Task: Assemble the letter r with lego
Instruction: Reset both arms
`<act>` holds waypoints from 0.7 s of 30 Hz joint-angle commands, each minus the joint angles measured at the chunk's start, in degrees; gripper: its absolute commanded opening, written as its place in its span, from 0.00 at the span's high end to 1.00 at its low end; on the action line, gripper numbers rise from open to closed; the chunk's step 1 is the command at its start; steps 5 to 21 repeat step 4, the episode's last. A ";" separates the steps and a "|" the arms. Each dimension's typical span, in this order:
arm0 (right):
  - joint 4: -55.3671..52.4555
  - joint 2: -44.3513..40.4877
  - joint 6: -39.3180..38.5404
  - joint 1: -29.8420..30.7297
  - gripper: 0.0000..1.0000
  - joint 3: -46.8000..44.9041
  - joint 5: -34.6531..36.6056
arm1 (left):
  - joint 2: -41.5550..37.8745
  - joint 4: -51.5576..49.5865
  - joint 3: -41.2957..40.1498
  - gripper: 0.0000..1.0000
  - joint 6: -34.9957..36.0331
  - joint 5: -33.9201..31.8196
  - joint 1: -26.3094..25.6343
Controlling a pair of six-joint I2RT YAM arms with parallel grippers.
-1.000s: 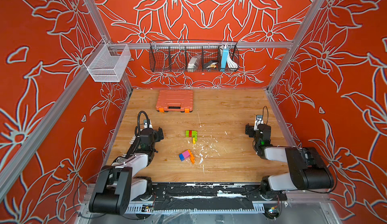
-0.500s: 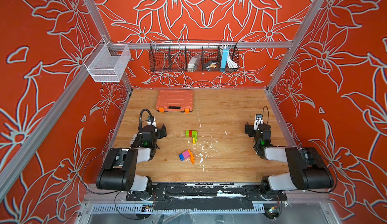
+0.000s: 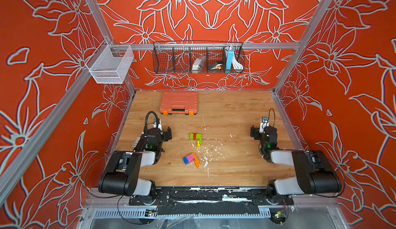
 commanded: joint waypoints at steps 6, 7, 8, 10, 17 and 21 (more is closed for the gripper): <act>0.02 -0.40 -0.24 -0.47 0.02 0.62 -0.39 | -0.56 1.88 -0.36 0.02 0.78 -0.52 -0.02; 0.02 -0.40 -0.24 -0.47 0.02 0.62 -0.39 | -0.56 1.88 -0.36 0.02 0.78 -0.52 -0.02; 0.02 -0.40 -0.24 -0.47 0.02 0.62 -0.39 | -0.56 1.88 -0.36 0.02 0.78 -0.52 -0.02; 0.02 -0.40 -0.24 -0.47 0.02 0.62 -0.39 | -0.56 1.88 -0.36 0.02 0.78 -0.52 -0.02; 0.02 -0.40 -0.24 -0.47 0.02 0.62 -0.39 | -0.56 1.88 -0.36 0.02 0.78 -0.52 -0.02; 0.02 -0.40 -0.24 -0.47 0.02 0.62 -0.39 | -0.56 1.88 -0.36 0.02 0.78 -0.52 -0.02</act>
